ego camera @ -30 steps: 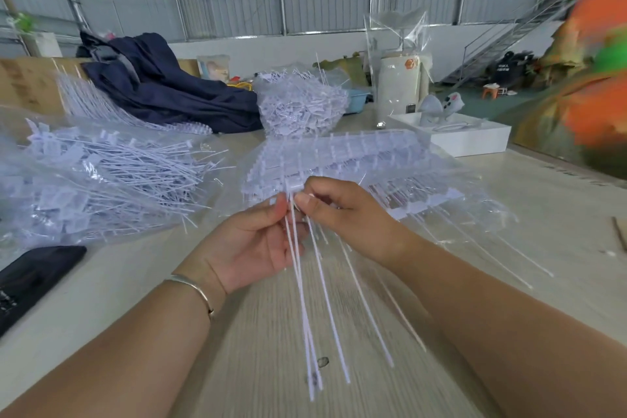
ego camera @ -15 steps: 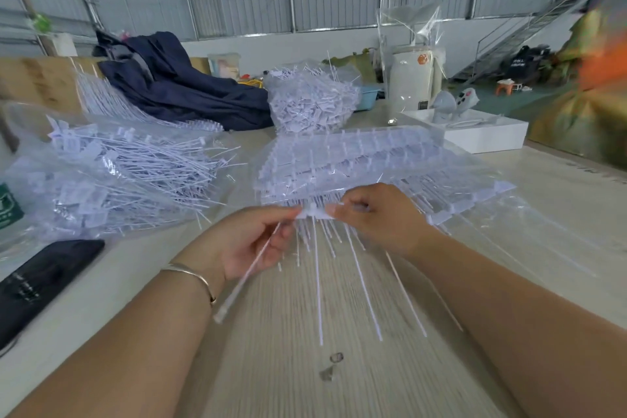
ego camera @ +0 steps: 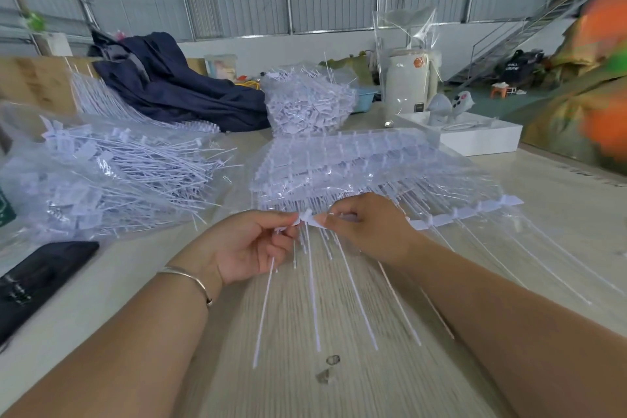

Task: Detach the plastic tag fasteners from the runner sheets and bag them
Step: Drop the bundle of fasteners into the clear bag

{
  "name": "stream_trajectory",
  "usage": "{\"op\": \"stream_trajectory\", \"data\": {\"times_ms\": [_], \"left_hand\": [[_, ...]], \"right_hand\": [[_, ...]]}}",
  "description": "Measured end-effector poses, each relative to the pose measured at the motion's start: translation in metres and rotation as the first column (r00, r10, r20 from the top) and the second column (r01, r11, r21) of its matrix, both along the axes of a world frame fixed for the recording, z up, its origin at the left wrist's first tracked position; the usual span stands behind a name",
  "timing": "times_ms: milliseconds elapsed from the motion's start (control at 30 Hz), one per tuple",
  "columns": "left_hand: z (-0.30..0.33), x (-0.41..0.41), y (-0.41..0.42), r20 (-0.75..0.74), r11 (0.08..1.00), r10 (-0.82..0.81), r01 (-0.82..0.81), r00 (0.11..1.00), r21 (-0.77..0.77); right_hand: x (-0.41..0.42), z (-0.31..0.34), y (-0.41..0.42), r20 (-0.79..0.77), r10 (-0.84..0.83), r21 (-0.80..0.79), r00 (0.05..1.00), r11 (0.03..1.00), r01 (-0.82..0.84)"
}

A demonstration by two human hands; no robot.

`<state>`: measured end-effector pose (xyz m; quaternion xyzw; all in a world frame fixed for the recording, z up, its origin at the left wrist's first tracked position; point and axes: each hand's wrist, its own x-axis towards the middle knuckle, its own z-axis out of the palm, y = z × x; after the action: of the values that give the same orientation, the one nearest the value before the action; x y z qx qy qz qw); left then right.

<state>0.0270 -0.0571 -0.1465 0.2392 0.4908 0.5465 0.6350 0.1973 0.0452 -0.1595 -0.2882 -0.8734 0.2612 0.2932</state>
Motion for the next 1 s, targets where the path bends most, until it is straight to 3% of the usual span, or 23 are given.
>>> {"op": "stream_trajectory", "data": {"times_ms": [133,300,567,800,1000], "left_hand": [[-0.002,-0.005,0.002,-0.135,1.000,0.004,-0.001,0.991,0.022],[-0.002,-0.005,0.001,-0.186,0.999,-0.002,0.009,0.983,0.039],[0.007,-0.010,-0.002,-0.231,0.998,-0.007,0.022,0.973,0.062],[0.005,-0.046,-0.008,-0.164,0.969,0.232,-0.213,0.959,0.127],[0.000,-0.017,0.002,-0.130,0.983,0.144,-0.127,0.981,0.129]], "right_hand": [[0.000,0.003,-0.005,-0.011,0.014,0.028,1.000,1.000,-0.014],[0.001,0.005,-0.006,-0.077,0.036,-0.023,0.996,0.999,-0.037],[0.002,0.016,-0.005,-0.321,0.025,-0.366,0.947,0.919,-0.148],[0.024,0.019,0.014,-0.295,-0.059,-0.382,0.954,0.922,-0.061],[0.009,0.008,0.005,-0.177,0.001,-0.211,0.984,0.977,-0.039]]}}
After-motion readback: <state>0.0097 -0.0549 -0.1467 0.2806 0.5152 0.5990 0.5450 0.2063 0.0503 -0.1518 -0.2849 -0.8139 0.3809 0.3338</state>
